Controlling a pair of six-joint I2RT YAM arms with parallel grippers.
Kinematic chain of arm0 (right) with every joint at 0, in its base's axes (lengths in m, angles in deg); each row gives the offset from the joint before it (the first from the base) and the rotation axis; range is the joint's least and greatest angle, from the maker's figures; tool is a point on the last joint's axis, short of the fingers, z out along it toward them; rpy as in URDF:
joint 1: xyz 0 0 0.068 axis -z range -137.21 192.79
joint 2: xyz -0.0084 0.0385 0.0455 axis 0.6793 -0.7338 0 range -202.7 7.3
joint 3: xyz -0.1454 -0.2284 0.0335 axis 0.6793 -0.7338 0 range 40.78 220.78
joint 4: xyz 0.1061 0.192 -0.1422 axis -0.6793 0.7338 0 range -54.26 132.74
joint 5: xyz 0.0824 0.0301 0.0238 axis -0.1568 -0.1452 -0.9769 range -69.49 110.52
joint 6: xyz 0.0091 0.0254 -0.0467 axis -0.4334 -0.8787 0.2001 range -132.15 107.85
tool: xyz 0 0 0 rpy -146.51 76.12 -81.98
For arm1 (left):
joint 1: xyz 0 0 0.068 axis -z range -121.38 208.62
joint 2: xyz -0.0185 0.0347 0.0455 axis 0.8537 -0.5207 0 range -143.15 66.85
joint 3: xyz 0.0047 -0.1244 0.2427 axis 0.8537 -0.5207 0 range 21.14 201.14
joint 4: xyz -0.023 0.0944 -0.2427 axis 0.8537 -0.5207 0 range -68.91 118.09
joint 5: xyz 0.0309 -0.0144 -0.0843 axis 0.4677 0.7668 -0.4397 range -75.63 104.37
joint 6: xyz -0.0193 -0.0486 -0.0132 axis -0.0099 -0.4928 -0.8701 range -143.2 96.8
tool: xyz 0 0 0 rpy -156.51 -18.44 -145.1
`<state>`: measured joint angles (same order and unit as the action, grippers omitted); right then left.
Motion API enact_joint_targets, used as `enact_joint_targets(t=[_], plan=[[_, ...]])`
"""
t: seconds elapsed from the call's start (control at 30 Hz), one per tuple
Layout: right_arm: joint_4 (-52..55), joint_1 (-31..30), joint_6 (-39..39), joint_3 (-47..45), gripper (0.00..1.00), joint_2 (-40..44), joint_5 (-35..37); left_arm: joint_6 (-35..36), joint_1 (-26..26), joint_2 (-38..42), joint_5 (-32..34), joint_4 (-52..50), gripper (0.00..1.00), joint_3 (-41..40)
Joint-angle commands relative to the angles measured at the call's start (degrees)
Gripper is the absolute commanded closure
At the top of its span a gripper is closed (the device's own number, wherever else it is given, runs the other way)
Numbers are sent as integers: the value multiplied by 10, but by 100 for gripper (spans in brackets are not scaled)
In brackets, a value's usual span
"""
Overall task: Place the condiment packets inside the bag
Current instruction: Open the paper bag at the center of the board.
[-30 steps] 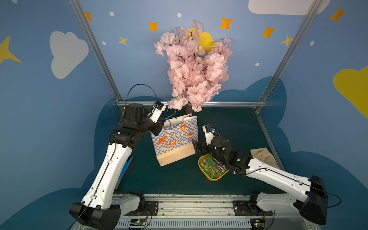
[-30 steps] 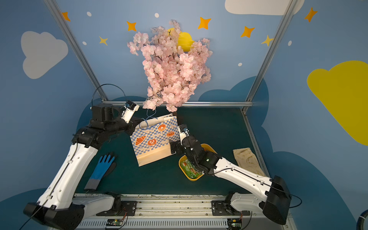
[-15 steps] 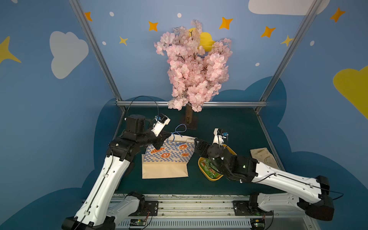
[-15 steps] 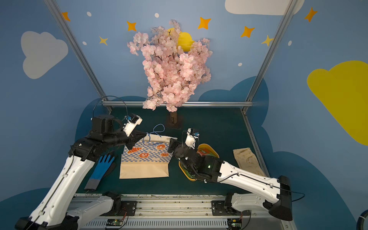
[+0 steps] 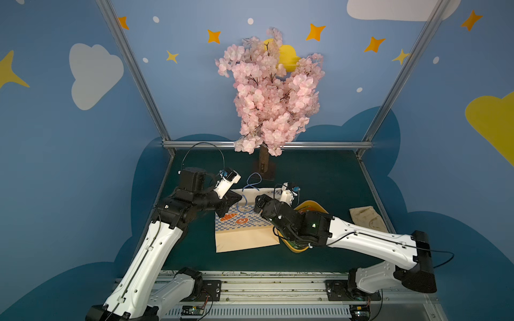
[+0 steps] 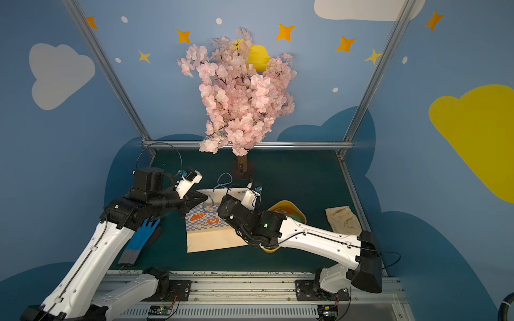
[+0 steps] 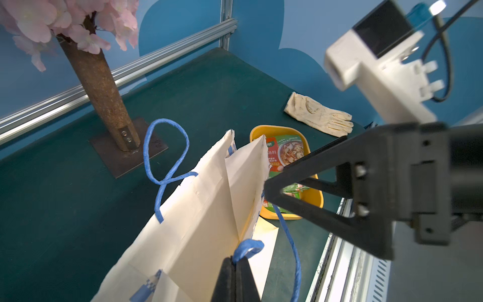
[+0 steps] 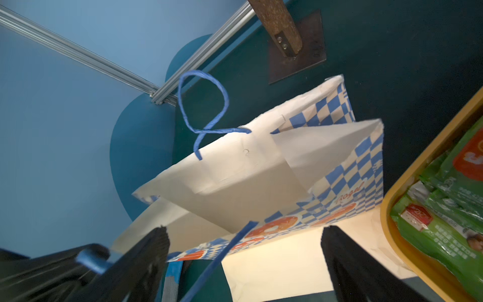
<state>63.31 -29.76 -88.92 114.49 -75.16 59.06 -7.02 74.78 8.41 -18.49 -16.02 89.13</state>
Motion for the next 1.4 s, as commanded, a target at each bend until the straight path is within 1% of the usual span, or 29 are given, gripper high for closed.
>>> enact_joint_targets(t=[0.0,0.2,0.27,0.37,0.53,0.57,0.6,0.67,0.73,0.77,0.8,0.83,0.87,0.9,0.93,0.97,1.0,1.03,1.13,1.2,1.27,1.37], plan=[[38,14,-40,5,4,-9,-11,22,2,9,-53,-21,97,-1],[39,33,-67,-9,5,-19,-19,48,5,13,-100,-42,97,-11],[27,41,-67,-10,8,-26,-25,54,7,14,-118,-49,97,-14],[18,46,-62,-6,17,-45,-34,56,9,14,-127,-51,97,-16],[34,45,-64,-5,34,-60,-40,63,10,14,-128,-53,97,-18],[33,45,-63,-8,38,-59,-39,64,10,13,-130,-53,97,-18],[29,45,-61,-11,46,-56,-39,64,11,12,-133,-52,97,-19],[13,45,-49,-19,70,-48,-35,63,13,12,-134,-49,97,-21],[0,46,-32,-25,82,-36,-27,55,12,13,-117,-40,96,-22],[-8,46,-20,-27,86,-29,-20,48,12,15,-93,-31,90,-24],[-16,46,-6,-29,89,-22,-14,43,12,16,-54,-25,75,-22],[-25,47,10,-30,89,-16,-7,37,12,17,-3,-17,54,-20],[-39,48,27,-33,90,-8,-3,27,11,18,53,-6,35,-15],[-55,51,45,-37,90,0,0,15,9,19,107,5,21,-9],[-81,53,74,-45,91,5,-1,7,4,19,166,13,10,-2],[-102,55,95,-52,91,14,-3,3,-6,20,198,16,3,6],[-120,57,114,-58,91,18,-6,-1,-20,20,213,18,0,17],[-137,57,135,-62,92,25,-10,-9,-37,21,215,17,0,26],[-182,57,193,-66,92,35,-19,-34,-72,17,206,2,0,56],[-215,56,236,-69,91,39,-27,-42,-75,9,193,-14,0,64],[-241,54,268,-68,91,37,-22,-47,-75,-5,158,-32,0,65],[-283,50,320,-63,91,25,-17,-70,-60,-48,126,-72,3,84]])
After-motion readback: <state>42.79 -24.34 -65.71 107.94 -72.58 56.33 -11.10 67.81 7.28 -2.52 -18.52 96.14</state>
